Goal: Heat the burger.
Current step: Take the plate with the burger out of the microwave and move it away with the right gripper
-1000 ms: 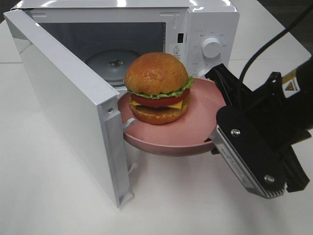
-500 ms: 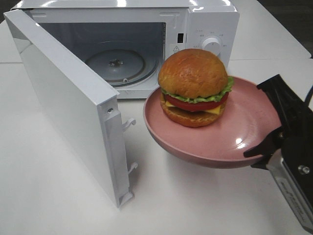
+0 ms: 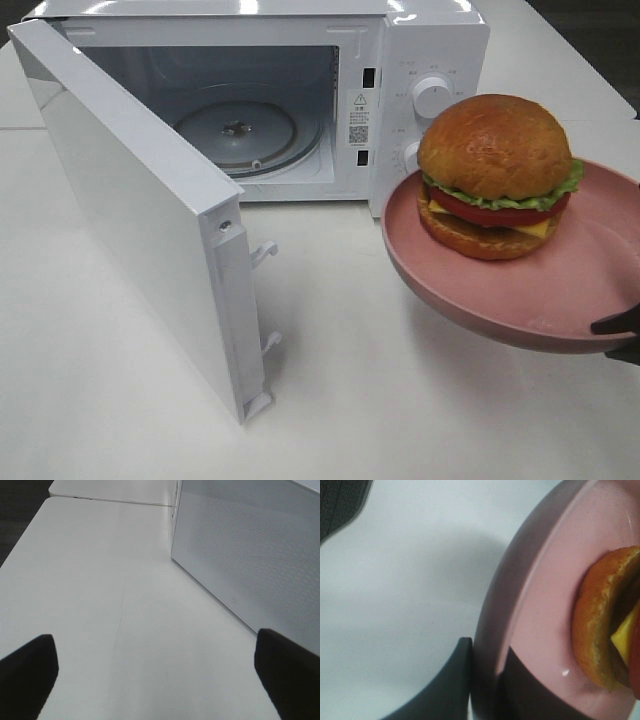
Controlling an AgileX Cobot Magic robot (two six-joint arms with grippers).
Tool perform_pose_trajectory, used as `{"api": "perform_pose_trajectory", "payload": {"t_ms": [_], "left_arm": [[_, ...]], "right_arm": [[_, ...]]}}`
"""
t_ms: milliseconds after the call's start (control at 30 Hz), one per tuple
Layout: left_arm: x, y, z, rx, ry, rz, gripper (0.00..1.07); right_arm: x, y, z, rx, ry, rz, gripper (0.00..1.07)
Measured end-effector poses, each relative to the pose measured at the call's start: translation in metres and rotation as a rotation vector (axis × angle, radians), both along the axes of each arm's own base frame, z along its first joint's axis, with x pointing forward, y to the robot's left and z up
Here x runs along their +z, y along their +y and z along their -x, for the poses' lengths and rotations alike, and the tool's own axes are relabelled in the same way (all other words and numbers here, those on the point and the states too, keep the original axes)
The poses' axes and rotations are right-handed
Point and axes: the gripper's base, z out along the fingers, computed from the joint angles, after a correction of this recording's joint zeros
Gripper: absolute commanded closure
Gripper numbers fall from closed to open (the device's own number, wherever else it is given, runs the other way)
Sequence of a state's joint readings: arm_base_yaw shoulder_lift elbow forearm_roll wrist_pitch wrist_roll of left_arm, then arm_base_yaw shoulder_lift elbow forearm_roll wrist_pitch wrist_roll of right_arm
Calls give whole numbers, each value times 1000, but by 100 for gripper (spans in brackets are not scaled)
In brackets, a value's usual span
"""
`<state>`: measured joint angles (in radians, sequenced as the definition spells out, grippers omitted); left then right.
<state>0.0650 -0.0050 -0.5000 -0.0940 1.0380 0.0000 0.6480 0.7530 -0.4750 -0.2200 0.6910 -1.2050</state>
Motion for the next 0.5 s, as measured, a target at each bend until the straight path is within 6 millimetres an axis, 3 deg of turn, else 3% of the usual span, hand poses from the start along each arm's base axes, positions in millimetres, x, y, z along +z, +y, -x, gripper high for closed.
{"api": "perform_pose_trajectory", "payload": {"t_ms": [500], "left_arm": [[0,0,0,0,0,0,7]], "right_arm": [[1,-19,-8,-361,-38,8,107]]}}
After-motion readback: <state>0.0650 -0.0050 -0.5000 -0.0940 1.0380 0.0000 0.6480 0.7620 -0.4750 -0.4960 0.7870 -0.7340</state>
